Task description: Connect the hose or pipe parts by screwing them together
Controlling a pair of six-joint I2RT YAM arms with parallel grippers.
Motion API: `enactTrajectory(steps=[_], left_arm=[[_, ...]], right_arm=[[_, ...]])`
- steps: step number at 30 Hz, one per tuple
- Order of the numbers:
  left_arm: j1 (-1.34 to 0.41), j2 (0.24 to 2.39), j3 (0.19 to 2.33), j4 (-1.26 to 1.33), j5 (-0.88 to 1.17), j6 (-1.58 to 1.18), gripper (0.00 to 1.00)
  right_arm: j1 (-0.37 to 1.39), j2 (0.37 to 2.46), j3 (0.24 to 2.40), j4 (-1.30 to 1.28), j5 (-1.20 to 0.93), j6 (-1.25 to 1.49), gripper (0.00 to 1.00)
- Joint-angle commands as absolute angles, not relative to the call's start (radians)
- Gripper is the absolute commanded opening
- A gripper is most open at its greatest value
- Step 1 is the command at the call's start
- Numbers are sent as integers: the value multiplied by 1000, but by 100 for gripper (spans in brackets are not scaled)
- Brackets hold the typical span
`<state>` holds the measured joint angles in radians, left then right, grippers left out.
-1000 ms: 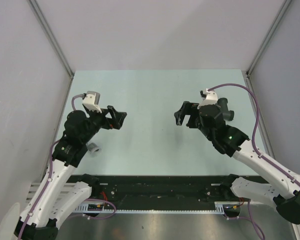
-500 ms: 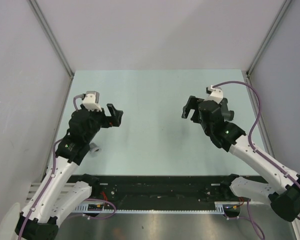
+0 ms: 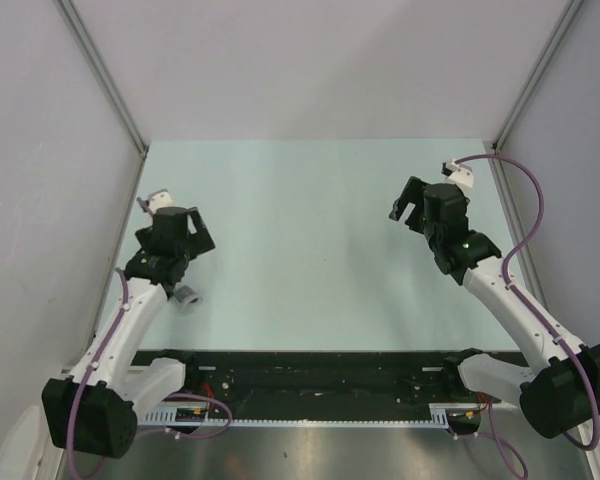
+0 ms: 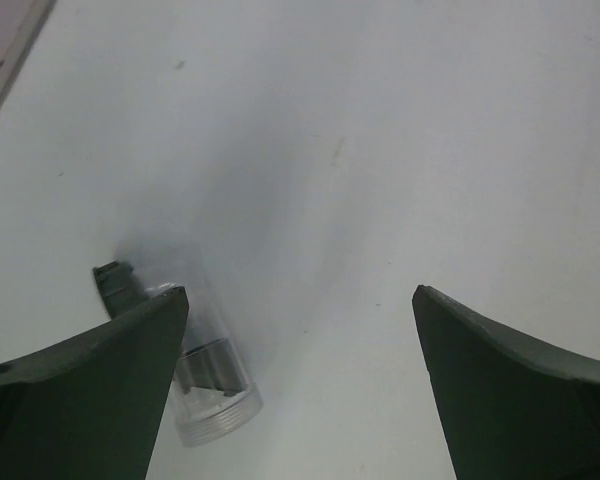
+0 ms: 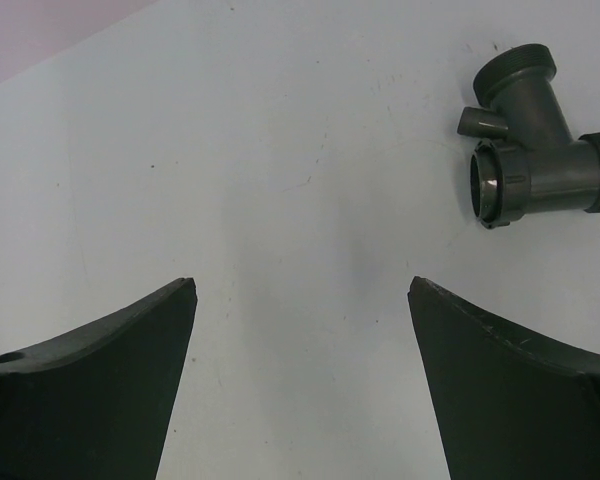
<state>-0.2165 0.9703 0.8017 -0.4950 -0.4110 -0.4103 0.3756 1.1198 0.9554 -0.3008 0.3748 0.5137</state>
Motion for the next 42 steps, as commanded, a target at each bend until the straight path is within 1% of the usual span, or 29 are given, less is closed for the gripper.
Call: enactTrajectory(steps=[1, 2, 3, 6, 12, 19, 23, 25, 29, 31, 32, 34, 35, 37, 38, 42], left_arm=[[-13, 969, 795, -572, -327, -566, 99], [-3, 979, 772, -574, -284, -590, 98], [29, 986, 767, -577, -285, -595, 96], [31, 1015, 753, -597, -348, -614, 94], [31, 1003, 680, -606, -314, -704, 94], [31, 991, 618, -618, -383, -798, 92], [31, 1006, 600, -617, -376, -842, 91], [31, 1020, 583, -617, -348, -873, 88], [31, 1057, 581, -609, -304, -910, 75], [28, 1081, 595, -597, -275, -904, 72], [26, 1092, 598, -588, -253, -900, 67], [12, 1109, 606, -572, -226, -896, 61], [8, 1112, 604, -540, -183, -891, 55], [-23, 1121, 592, -505, -141, -881, 50], [-31, 1123, 586, -465, -117, -881, 44], [-84, 1135, 554, -352, -8, -870, 38]], right_arm=[[373, 1108, 956, -282, 322, 489, 93], [373, 1109, 950, -275, 312, 486, 93], [373, 1111, 940, -269, 295, 482, 93], [364, 1118, 928, -255, 278, 474, 93], [336, 1120, 914, -235, 227, 462, 93], [316, 1129, 899, -218, 189, 462, 93], [313, 1127, 899, -222, 164, 472, 92], [313, 1123, 897, -229, 160, 477, 92], [313, 1114, 897, -235, 164, 489, 92], [313, 1109, 897, -232, 153, 500, 92], [314, 1106, 897, -232, 141, 503, 91], [321, 1104, 896, -229, 132, 508, 91], [327, 1104, 896, -230, 129, 514, 91], [339, 1106, 896, -233, 123, 514, 90], [344, 1108, 896, -235, 117, 509, 90], [376, 1115, 896, -236, 77, 483, 90]])
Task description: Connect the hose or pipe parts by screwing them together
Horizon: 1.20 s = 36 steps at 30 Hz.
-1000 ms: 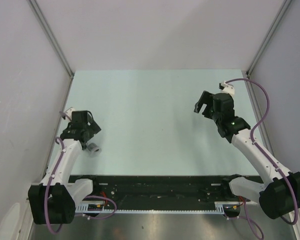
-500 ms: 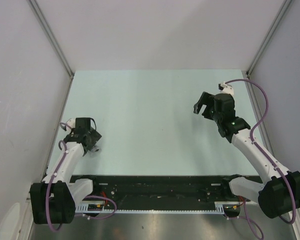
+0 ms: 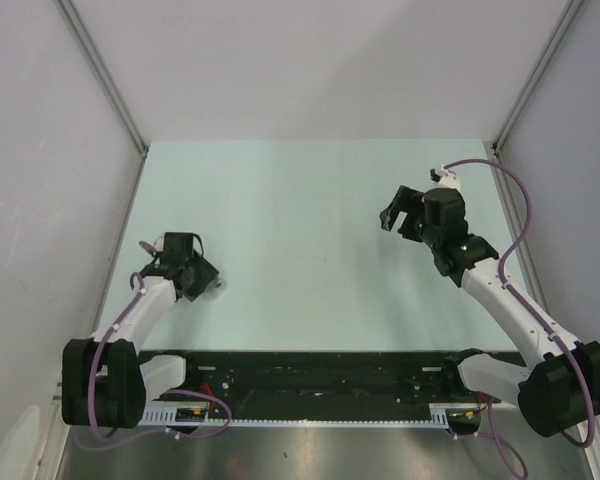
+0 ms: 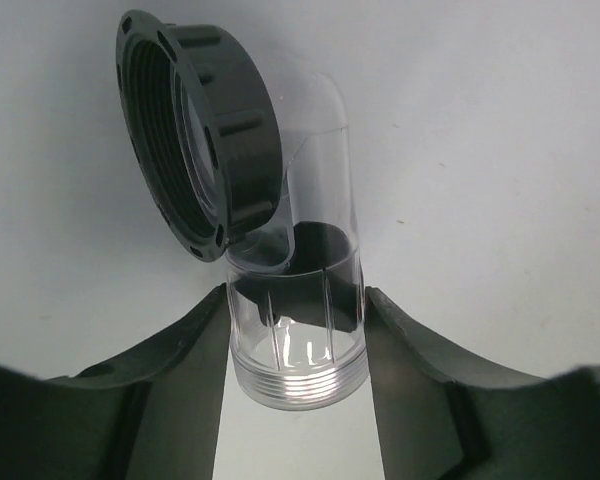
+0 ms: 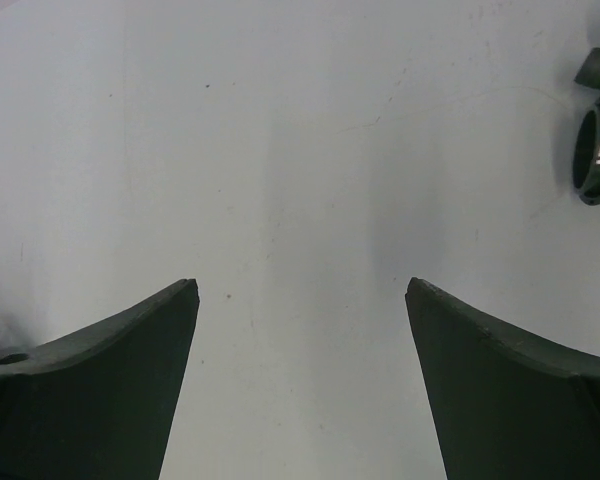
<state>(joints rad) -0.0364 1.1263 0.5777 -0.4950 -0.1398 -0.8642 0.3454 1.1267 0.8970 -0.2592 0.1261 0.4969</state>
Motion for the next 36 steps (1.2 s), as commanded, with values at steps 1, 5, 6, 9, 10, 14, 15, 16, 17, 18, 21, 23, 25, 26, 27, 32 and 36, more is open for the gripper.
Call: enactTrajectory(steps=[1, 5, 6, 9, 10, 14, 15, 16, 17, 18, 21, 23, 25, 26, 27, 32, 36], left_arm=[[-97, 1138, 546, -325, 35, -861, 37], [-178, 1157, 560, -241, 67, -844, 42], [-202, 1169, 566, -238, 67, -847, 44], [-222, 1210, 572, -218, 100, -868, 53], [-224, 1222, 580, -212, 145, -868, 58], [-227, 1266, 621, -210, 241, -825, 84], [-227, 1258, 632, -209, 245, -801, 88], [-227, 1247, 637, -210, 250, -787, 94], [-227, 1220, 643, -210, 250, -772, 95], [-222, 1204, 650, -213, 252, -734, 96], [-183, 1143, 687, -247, 262, -669, 98], [-140, 1099, 704, -307, 230, -619, 99], [-111, 1072, 726, -360, 186, -575, 98], [-88, 1054, 729, -376, 155, -536, 98], [-77, 1045, 730, -391, 96, -525, 98], [-26, 1017, 723, -439, 100, -515, 98], [-17, 1017, 722, -442, 110, -514, 98]], right_arm=[[382, 1117, 896, -235, 63, 477, 90], [439, 1137, 896, -216, -29, 460, 90], [472, 1150, 896, -206, -34, 463, 90], [550, 1181, 896, -183, -26, 485, 89], [566, 1205, 896, -176, -22, 511, 89], [652, 1275, 896, -129, -9, 624, 86], [667, 1288, 896, -94, -11, 652, 84], [701, 1317, 896, -72, -12, 681, 83], [718, 1330, 896, -49, -11, 746, 82], [736, 1348, 896, -11, -5, 779, 81], [827, 1425, 896, 98, 69, 958, 76], [889, 1492, 896, 168, 115, 1061, 71], [926, 1537, 896, 230, 144, 1101, 69], [960, 1575, 896, 277, 152, 1129, 66], [971, 1598, 896, 303, 158, 1168, 65], [997, 1721, 908, 440, 175, 1209, 63], [999, 1824, 962, 514, 135, 1158, 60]])
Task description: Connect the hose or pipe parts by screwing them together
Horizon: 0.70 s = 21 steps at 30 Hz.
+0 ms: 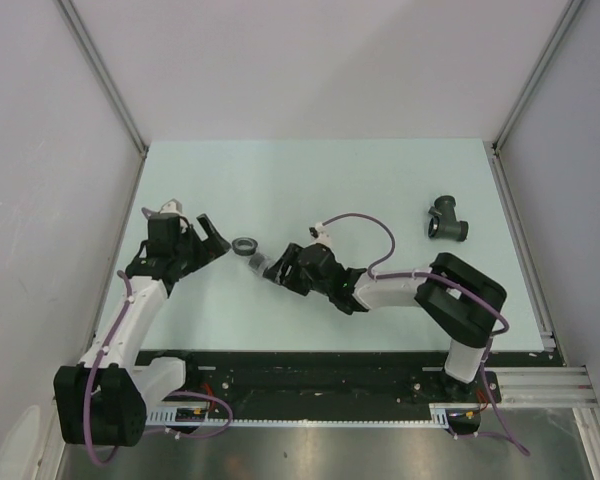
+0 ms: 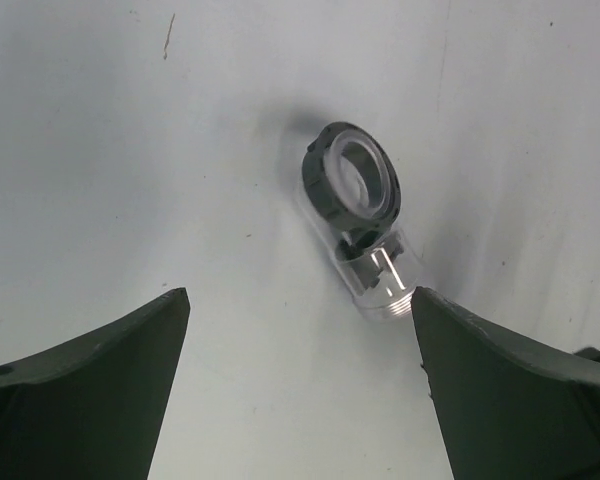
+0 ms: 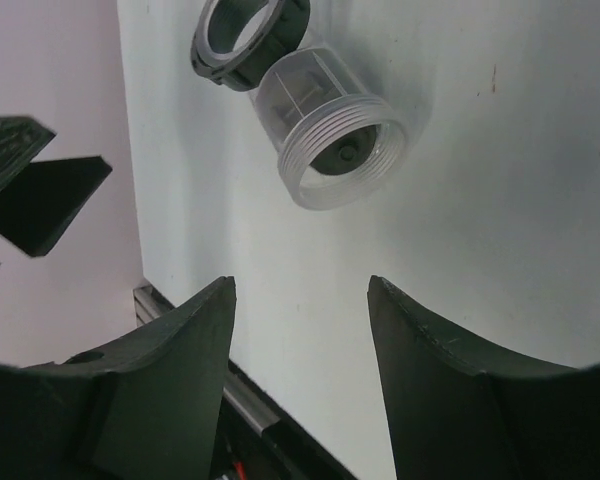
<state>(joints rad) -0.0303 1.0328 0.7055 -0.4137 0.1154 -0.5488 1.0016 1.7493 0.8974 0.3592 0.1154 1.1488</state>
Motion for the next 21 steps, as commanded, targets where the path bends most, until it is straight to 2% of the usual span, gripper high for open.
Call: enactTrajectory(steps=[1, 10, 21], left_arm=[[-14, 1023, 723, -442, 121, -514, 98], [-3, 1035, 721, -442, 158, -511, 98], [-3, 1031, 719, -440, 178, -495, 98]], right_arm=[[1002, 1838, 977, 512, 133, 1146, 60], [1002, 1945, 1106, 479, 195, 997, 58], [982, 1943, 1111, 393, 259, 896, 59]])
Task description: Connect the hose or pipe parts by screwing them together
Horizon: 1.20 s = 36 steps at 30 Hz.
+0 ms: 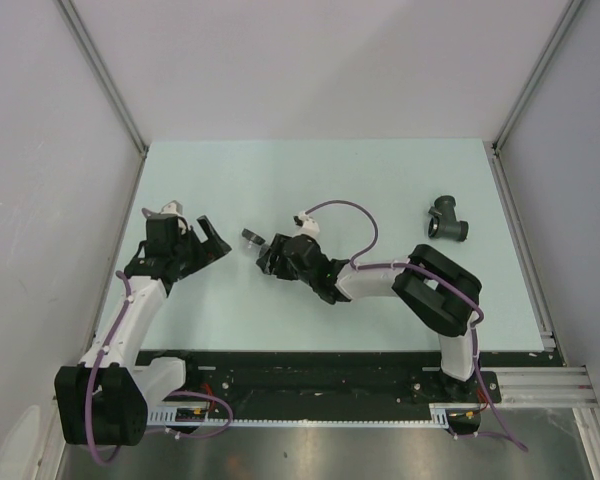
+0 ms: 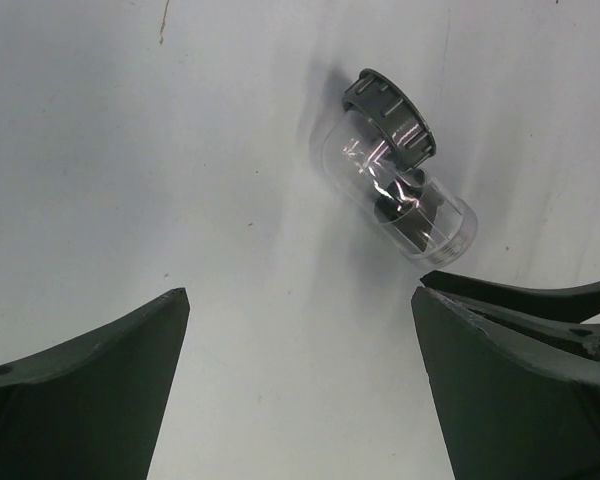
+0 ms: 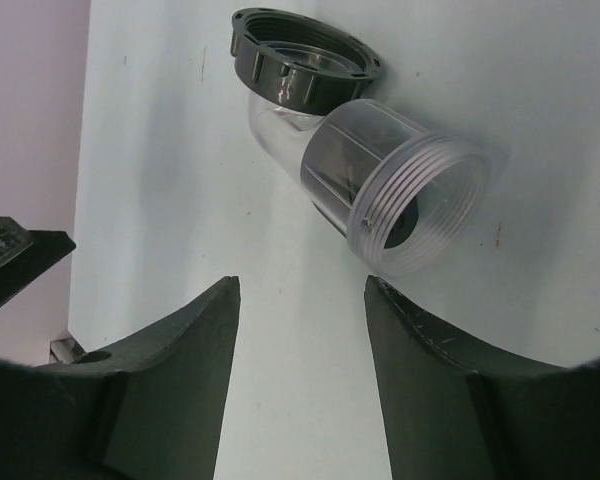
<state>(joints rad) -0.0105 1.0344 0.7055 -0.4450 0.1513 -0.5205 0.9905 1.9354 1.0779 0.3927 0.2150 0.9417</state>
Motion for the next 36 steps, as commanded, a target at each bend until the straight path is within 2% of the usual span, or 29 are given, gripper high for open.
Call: enactTrajectory(steps=[1, 6, 17, 27, 36], left_arm=[[-3, 1034, 719, -442, 184, -491, 98], [-3, 1040, 719, -440, 195, -483, 98], [-3, 1042, 722, -439, 212, -468, 99], [-3, 1077, 730, -436, 242, -474, 99], [-3, 1106, 738, -417, 288, -486, 98]], right_arm=[[977, 1948, 1109, 406, 252, 900, 59], [951, 1962, 1111, 417, 232, 916, 59], [942, 1898, 1111, 387, 222, 746, 59], [874, 1979, 1111, 544, 77, 678, 59], [833, 2028, 1111, 633, 9, 676, 54]])
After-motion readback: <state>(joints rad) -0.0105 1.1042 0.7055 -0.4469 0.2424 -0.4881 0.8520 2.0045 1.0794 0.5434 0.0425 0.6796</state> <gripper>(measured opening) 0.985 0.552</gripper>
